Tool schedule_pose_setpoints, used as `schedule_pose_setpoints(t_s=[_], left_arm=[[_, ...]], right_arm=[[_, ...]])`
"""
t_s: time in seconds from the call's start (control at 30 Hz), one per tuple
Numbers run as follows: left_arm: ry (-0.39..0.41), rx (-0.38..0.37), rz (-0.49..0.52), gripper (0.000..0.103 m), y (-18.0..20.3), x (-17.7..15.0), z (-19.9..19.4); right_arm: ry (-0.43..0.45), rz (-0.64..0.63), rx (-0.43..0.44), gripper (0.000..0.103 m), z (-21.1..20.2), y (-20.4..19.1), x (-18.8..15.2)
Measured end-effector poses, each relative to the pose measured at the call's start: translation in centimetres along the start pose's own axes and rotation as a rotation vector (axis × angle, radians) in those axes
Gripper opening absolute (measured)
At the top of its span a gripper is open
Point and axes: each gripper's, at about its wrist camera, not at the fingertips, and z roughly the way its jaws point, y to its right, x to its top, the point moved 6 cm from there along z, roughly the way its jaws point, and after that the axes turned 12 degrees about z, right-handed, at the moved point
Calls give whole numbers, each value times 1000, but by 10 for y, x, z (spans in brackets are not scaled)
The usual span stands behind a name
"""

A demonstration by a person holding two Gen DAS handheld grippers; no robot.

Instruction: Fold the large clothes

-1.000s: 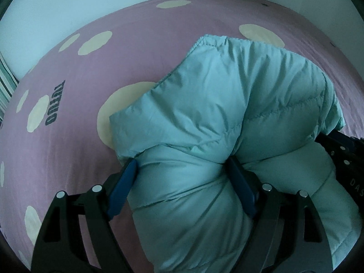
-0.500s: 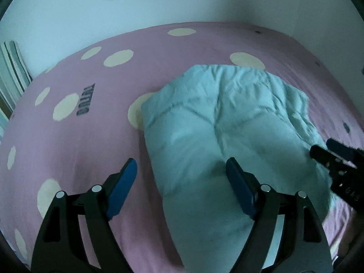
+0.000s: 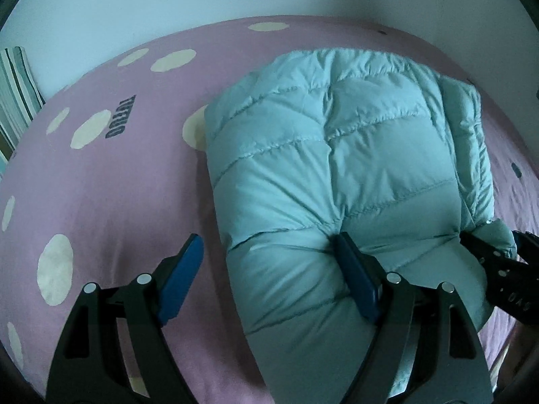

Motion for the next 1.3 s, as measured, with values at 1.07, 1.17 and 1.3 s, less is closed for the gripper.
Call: schedule_pose_setpoints(t_s=[1.07, 1.17, 1.3], left_arm=[[-56, -171, -72, 67, 16, -14, 35], [-46, -165, -61, 59, 18, -13, 30], [-26, -155, -50, 48, 23, -10, 20]], right_arm=[[-21, 65, 65, 36, 16, -7, -17], [-5, 58, 64, 31, 12, -12, -19], [24, 50, 71, 26, 10, -17, -17]])
